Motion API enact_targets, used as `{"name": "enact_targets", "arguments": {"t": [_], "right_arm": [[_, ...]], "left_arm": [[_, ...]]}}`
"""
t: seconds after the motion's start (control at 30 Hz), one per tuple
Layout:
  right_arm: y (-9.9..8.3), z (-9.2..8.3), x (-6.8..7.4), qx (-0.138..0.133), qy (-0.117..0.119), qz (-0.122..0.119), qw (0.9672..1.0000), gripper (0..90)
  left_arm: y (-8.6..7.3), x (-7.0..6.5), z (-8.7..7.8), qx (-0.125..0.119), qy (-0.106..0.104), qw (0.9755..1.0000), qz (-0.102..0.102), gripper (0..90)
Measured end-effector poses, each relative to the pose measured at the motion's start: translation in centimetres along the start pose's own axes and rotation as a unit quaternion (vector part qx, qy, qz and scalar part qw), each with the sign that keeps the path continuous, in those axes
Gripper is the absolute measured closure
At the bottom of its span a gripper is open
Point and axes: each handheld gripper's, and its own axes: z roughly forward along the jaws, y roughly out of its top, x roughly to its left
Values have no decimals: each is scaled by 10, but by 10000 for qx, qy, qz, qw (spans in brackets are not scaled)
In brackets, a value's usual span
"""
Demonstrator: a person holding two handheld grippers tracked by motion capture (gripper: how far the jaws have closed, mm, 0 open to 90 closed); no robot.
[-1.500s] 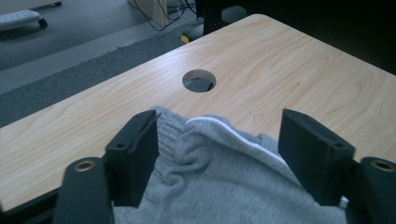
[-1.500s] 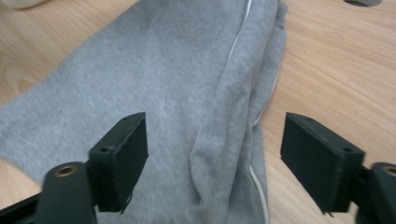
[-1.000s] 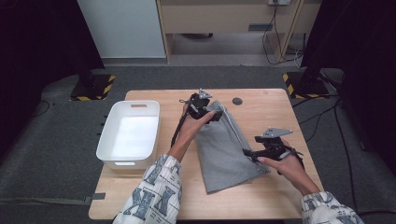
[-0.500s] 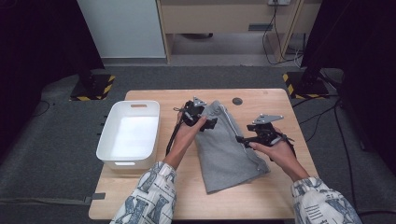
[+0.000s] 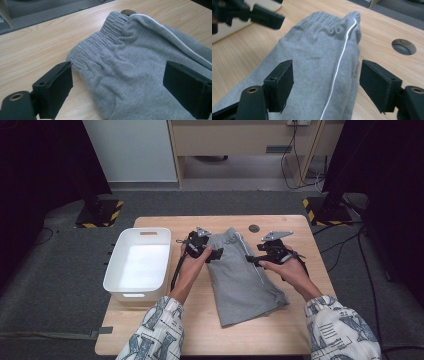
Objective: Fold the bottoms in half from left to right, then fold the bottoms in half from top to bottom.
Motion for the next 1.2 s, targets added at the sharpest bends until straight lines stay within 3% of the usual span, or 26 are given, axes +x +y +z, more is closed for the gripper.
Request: {"name": "enact_targets", "arguments": {"t": [0.4, 0.7, 0.8, 1.03, 1.07, 1.2], "right_arm": [[18, 20, -14, -46, -96, 209, 9997, 296], [39, 52, -25, -6, -158, 357, 9992, 321], [45, 63, -25, 4, -170, 368, 9992, 336], [43, 81, -21, 170, -222, 438, 9986, 338], [42, 84, -21, 223, -223, 441, 9985, 338], [39, 93, -18, 393, -274, 375, 9981, 354]], "left_arm": [[-3, 6, -8, -44, -11, 10000, -80, 87], [-10, 11, -10, -22, -58, 9998, -173, 88], [-12, 11, -9, 45, 7, 10000, -79, 89], [-19, 18, -6, 138, 4, 9998, -170, 92], [-21, 19, -5, 143, 12, 9996, -227, 129], [-26, 20, -1, 293, 105, 9994, -142, 171]]}}
